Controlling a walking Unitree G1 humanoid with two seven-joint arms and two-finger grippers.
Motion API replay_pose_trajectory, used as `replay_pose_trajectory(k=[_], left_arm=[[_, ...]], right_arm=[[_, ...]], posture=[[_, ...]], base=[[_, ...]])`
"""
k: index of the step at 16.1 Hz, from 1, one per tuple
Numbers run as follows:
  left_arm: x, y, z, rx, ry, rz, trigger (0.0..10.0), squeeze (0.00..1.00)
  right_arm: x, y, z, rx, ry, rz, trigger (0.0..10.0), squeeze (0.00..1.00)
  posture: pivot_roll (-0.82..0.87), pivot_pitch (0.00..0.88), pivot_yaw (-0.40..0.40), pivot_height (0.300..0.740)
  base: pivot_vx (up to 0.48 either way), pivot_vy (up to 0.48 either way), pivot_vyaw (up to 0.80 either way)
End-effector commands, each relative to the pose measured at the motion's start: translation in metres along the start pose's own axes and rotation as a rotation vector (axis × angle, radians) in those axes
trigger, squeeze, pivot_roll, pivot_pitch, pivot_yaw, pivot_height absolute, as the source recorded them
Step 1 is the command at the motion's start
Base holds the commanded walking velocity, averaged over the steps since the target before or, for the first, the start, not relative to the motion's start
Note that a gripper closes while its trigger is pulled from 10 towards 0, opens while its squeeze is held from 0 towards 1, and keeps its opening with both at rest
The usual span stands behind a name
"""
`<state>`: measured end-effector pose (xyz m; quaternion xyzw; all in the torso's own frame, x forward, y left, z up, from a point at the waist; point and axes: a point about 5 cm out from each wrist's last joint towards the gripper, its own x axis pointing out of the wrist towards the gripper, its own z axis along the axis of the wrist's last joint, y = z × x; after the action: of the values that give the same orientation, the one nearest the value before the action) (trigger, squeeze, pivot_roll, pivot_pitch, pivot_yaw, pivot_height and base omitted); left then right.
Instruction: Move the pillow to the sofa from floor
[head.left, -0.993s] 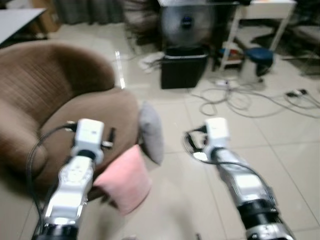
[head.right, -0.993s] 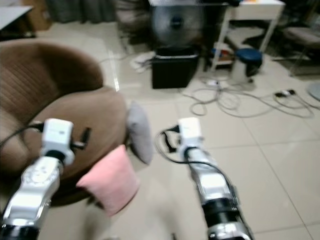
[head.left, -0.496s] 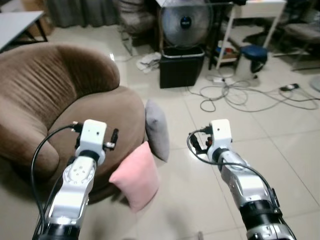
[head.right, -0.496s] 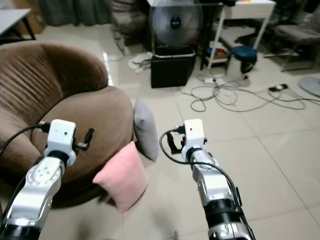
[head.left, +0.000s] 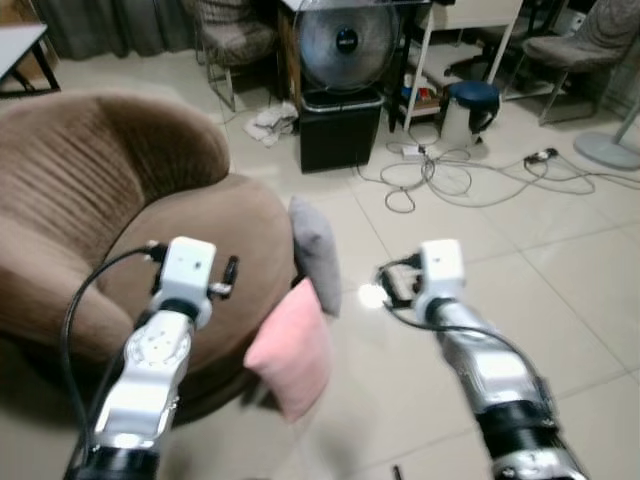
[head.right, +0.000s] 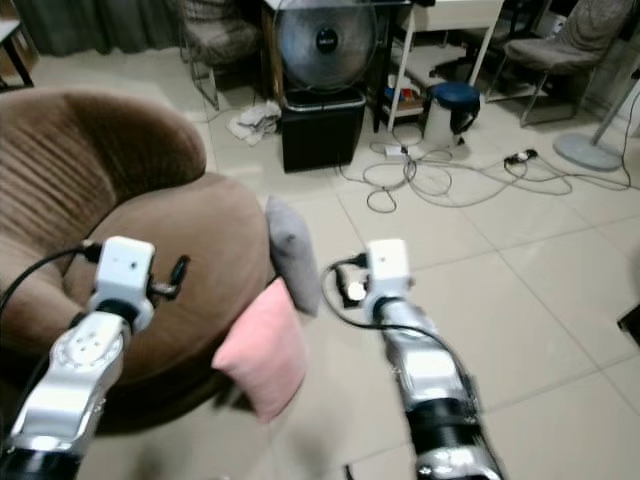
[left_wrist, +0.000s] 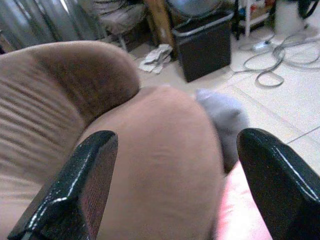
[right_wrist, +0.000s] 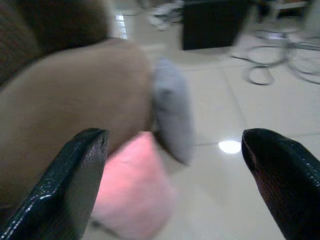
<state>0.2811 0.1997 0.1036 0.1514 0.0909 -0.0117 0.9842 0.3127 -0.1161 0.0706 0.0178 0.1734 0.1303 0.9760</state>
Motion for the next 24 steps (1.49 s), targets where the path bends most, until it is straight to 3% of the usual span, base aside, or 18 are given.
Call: replay_pose_trajectory(k=[1, 4, 10, 15, 17, 24], left_arm=[[0.001, -0.005, 0.005, 0.004, -0.022, -0.021, 10.0, 0.00], [0.001, -0.009, 0.008, 0.029, -0.044, -0.047, 10.0, 0.00], [-0.001, -0.012, 0.008, 0.050, -0.059, -0.062, 10.0, 0.00], [-0.001, -0.010, 0.010, 0.000, -0.077, -0.053, 10.0, 0.00], [-0.002, -0.009, 0.005, 0.015, -0.051, -0.058, 10.0, 0.00], [-0.006, -0.010, 0.000, -0.008, -0.030, -0.060, 10.0, 0.00]], right_arm=[[-0.002, -0.007, 0.004, -0.017, -0.014, -0.015, 10.0, 0.00], [-0.002, -0.007, 0.004, -0.022, -0.014, -0.012, 10.0, 0.00], [-0.002, -0.006, 0.003, -0.030, -0.013, -0.009, 10.0, 0.00], [-0.003, -0.006, 0.002, -0.060, -0.006, -0.002, 10.0, 0.00], [-0.003, -0.011, 0.000, -0.118, 0.004, -0.011, 10.0, 0.00], [-0.003, -0.014, -0.001, -0.130, 0.004, -0.019, 10.0, 0.00]], posture=[[0.06, 0.000, 0.025, 0.740], [0.06, 0.000, 0.025, 0.740], [0.06, 0.000, 0.024, 0.740], [0.06, 0.000, 0.026, 0.740], [0.06, 0.000, 0.026, 0.740], [0.06, 0.000, 0.017, 0.740]], base=[[0.000, 0.390, 0.00], [0.000, 0.000, 0.00], [0.000, -0.471, 0.00], [0.000, 0.000, 0.00], [0.000, 0.000, 0.00], [0.119, 0.000, 0.00]])
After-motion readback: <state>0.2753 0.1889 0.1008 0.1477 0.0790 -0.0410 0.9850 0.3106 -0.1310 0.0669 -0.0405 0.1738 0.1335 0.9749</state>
